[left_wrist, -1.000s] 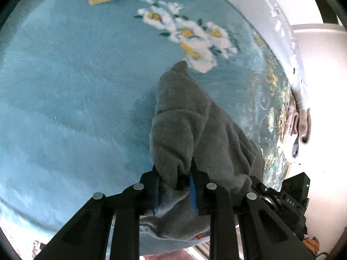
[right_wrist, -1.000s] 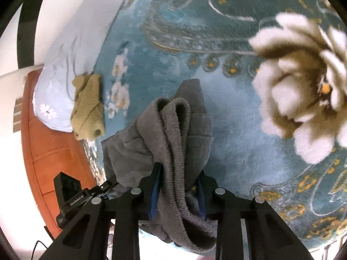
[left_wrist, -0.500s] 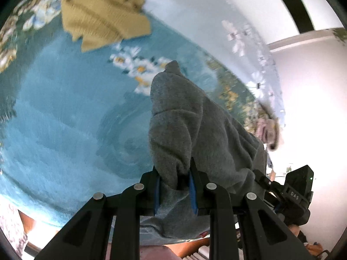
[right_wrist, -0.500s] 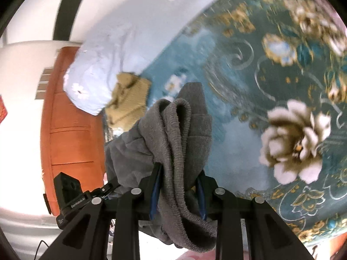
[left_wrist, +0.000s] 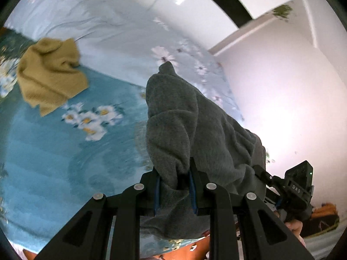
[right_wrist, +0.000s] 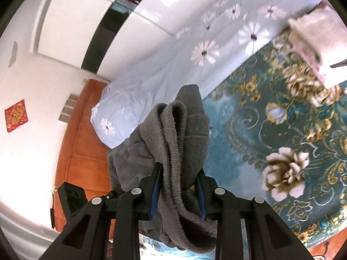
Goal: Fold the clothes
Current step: 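Lift the folded sweatpants with both grippers and carry them toward the pink towel stack, then lower the folded sweatpants onto the pink towel stack with both grippers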
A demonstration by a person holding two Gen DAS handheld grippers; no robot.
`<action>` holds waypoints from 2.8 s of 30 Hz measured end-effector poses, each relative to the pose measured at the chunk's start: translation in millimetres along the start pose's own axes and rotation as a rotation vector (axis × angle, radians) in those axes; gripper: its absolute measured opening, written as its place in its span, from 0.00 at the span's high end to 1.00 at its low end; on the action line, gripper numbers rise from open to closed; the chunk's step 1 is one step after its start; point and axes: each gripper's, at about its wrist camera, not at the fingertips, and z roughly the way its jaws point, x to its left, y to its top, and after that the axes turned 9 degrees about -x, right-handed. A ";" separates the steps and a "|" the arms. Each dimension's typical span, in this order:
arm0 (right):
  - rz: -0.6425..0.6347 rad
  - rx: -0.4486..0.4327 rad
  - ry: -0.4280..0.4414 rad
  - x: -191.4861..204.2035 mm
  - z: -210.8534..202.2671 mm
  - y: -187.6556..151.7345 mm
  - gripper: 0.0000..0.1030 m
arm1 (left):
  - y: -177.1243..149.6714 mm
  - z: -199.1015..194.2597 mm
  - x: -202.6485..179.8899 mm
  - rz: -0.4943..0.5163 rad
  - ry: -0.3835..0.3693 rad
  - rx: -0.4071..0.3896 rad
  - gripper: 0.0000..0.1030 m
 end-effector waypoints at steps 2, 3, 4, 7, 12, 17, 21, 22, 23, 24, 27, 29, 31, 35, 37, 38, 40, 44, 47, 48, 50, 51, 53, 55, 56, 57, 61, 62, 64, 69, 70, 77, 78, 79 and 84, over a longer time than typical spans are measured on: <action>0.005 -0.032 -0.011 3.2 -16.8 1.6 0.70 | 0.6 -0.5 -12.0 0.027 -0.035 0.002 0.78; 0.006 -0.050 -0.018 3.9 -25.5 2.9 0.70 | 0.8 -0.4 -18.3 0.037 -0.055 0.003 0.78; 0.008 -0.068 -0.025 4.6 -34.2 4.1 0.70 | 1.1 0.2 -24.8 0.046 -0.074 0.005 0.78; 0.008 -0.114 -0.031 3.7 -56.3 13.6 0.70 | 3.0 5.4 -45.3 0.070 -0.121 0.016 0.78; 0.005 -0.185 -0.032 0.5 -90.7 33.1 0.70 | 9.1 19.0 -85.7 0.139 -0.170 0.030 0.78; 0.009 -0.246 -0.026 -13.3 -119.8 59.9 0.70 | 17.4 48.6 -134.2 0.219 -0.182 0.039 0.78; 0.021 -0.269 -0.012 -48.7 -134.1 97.4 0.70 | 16.6 93.5 -181.8 0.256 -0.177 0.044 0.78; 0.021 -0.270 -0.010 -63.1 -138.7 111.6 0.70 | 14.5 107.5 -194.2 0.264 -0.173 0.047 0.78; 0.020 -0.268 -0.008 -75.2 -141.5 123.0 0.70 | 11.7 123.9 -208.5 0.271 -0.168 0.050 0.78; 0.019 -0.262 -0.007 -92.2 -145.2 139.1 0.70 | 7.8 143.8 -225.4 0.277 -0.160 0.054 0.78; 0.024 -0.237 -0.007 -141.0 -153.8 184.4 0.70 | -3.6 195.2 -268.3 0.265 -0.132 0.058 0.78; 0.040 -0.208 -0.017 -179.2 -160.3 219.3 0.70 | -12.3 231.3 -295.4 0.244 -0.106 0.083 0.78; 0.047 -0.162 -0.034 -214.9 -166.3 251.9 0.70 | -21.5 268.4 -323.5 0.226 -0.077 0.114 0.78; 0.051 -0.082 -0.056 -271.2 -169.0 301.5 0.70 | -39.7 327.4 -370.4 0.203 -0.027 0.161 0.78; 0.066 -0.054 -0.056 -299.0 -168.1 323.7 0.70 | -46.2 351.7 -385.4 0.206 0.004 0.195 0.78; 0.068 -0.049 -0.053 -307.7 -167.7 331.4 0.70 | -49.0 363.4 -392.1 0.211 0.021 0.212 0.78; 0.073 -0.037 -0.047 -327.1 -165.2 348.2 0.70 | -50.1 385.9 -399.8 0.199 0.038 0.237 0.78; 0.108 -0.029 -0.038 -360.9 -154.4 377.7 0.70 | -46.4 427.6 -408.2 0.163 0.060 0.267 0.78; 0.129 -0.014 -0.043 -381.4 -137.6 396.1 0.70 | -38.5 455.0 -408.6 0.147 0.079 0.277 0.78; 0.133 -0.008 -0.046 -387.4 -131.4 401.0 0.70 | -36.3 464.0 -408.3 0.145 0.086 0.281 0.78; 0.142 0.004 -0.050 -399.4 -118.9 410.8 0.70 | -32.6 479.8 -405.5 0.137 0.101 0.292 0.78; 0.146 0.010 -0.053 -405.4 -112.7 415.7 0.70 | -30.7 487.6 -403.9 0.133 0.108 0.298 0.78; 0.157 0.018 -0.062 -416.9 -102.0 421.3 0.70 | -27.9 503.0 -398.2 0.127 0.116 0.308 0.78; 0.171 0.025 -0.074 -428.8 -90.4 424.0 0.70 | -27.6 516.8 -390.2 0.119 0.122 0.319 0.78; 0.178 0.028 -0.080 -435.4 -84.3 424.7 0.70 | -27.9 523.9 -385.4 0.111 0.128 0.328 0.78; 0.187 0.031 -0.088 -442.4 -78.6 425.2 0.70 | -28.7 530.7 -380.4 0.104 0.136 0.336 0.78; 0.248 0.043 -0.136 -478.0 -61.0 421.9 0.70 | -32.2 552.0 -353.3 0.058 0.176 0.355 0.78; 0.265 0.045 -0.144 -486.7 -57.1 420.9 0.70 | -32.7 556.2 -345.0 0.032 0.175 0.357 0.77; 0.301 0.044 -0.132 -500.0 -53.6 418.1 0.70 | -33.6 562.7 -330.7 -0.026 0.153 0.359 0.77; 0.296 0.056 -0.144 -508.1 -43.5 415.7 0.69 | -38.0 577.9 -328.2 0.031 0.188 0.376 0.74; 0.300 0.060 -0.146 -509.1 -42.1 415.7 0.69 | -38.3 580.1 -326.9 0.031 0.191 0.380 0.73; 0.209 0.097 -0.146 -488.7 -55.5 429.9 0.65 | -26.4 552.5 -333.2 -0.003 0.185 0.353 0.68; 0.173 0.091 -0.169 -481.4 -57.9 432.7 0.65 | -25.5 544.6 -337.0 0.009 0.190 0.332 0.68; 0.124 0.075 -0.211 -474.2 -62.8 435.3 0.65 | -25.3 537.0 -341.2 0.027 0.199 0.310 0.68; -0.056 0.006 -0.276 -431.1 -70.4 450.6 0.65 | -36.0 512.2 -373.3 0.143 0.187 0.243 0.68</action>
